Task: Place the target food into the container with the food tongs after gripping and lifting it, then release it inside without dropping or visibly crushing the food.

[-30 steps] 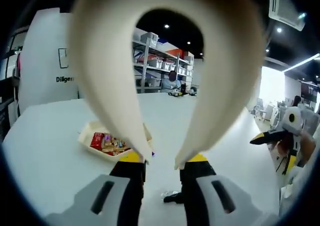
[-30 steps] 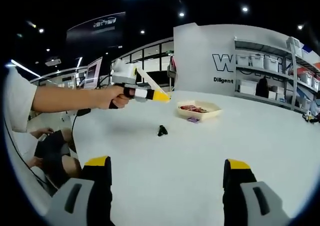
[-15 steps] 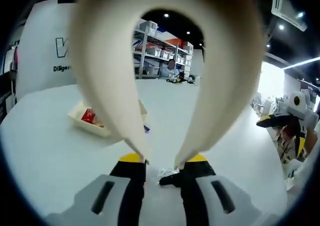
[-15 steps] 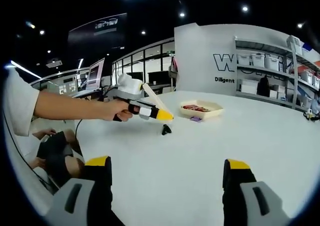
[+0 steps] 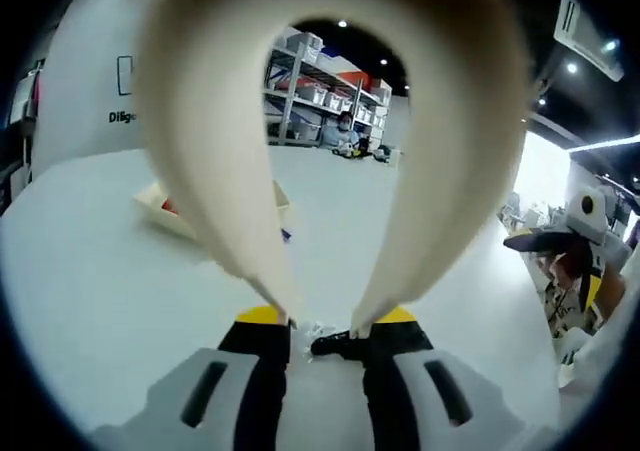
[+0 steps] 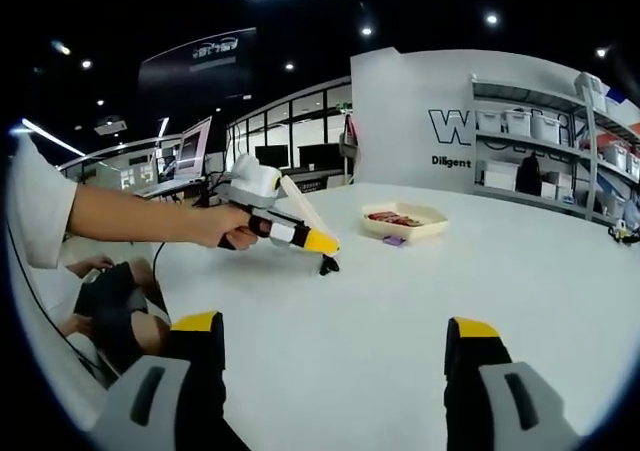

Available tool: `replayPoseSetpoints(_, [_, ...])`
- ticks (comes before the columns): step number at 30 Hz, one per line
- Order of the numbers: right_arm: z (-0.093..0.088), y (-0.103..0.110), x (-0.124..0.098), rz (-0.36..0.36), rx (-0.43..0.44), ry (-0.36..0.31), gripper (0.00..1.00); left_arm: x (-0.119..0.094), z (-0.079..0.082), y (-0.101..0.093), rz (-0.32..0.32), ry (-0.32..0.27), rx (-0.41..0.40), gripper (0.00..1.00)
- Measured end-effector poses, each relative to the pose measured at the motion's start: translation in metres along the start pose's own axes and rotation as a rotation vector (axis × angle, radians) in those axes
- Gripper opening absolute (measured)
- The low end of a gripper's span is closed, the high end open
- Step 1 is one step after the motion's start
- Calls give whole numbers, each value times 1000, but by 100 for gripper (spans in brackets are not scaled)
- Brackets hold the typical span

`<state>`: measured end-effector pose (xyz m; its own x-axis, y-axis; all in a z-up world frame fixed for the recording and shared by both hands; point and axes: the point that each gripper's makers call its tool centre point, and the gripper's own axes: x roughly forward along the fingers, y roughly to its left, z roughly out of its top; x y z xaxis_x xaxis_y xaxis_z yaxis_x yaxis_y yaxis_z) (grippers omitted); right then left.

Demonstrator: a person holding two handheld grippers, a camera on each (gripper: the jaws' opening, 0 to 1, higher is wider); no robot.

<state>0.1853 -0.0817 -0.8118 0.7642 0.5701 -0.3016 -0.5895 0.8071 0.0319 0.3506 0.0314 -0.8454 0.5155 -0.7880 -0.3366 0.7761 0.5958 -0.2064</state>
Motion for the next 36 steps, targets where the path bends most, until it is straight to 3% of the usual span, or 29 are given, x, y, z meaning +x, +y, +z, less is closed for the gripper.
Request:
replayPoseSetpoints(5, [2, 5, 0, 10, -6, -5, 89, -13, -6, -3, 22, 0, -10, 26])
replayPoseSetpoints(9, [4, 10, 0, 19, -7, -13, 89, -24, -8, -7, 33, -37, -75, 26])
replayPoseSetpoints(12, [4, 15, 0, 26, -12, -12, 89, -26, -17, -11, 27, -1, -61, 26])
replayPoseSetpoints(19, [3, 19, -5, 28, -12, -18, 89, -28, -22, -21, 20, 2, -78, 27])
replayPoseSetpoints(24, [1, 16, -12, 16, -3, -22, 89, -29, -23, -32, 41, -27, -211, 27])
replayPoseSetpoints(27, [0, 16, -15, 13, 0, -25, 89, -30, -26, -40, 53, -17, -153, 27])
replayPoseSetpoints(31, [-2, 16, -17, 12, -2, -22, 88, -33, -29, -49, 54, -25, -176, 27])
replayPoseSetpoints(36, [-4, 15, -17, 12, 5, -24, 88, -36, -28, -50, 56, -10, -45, 27])
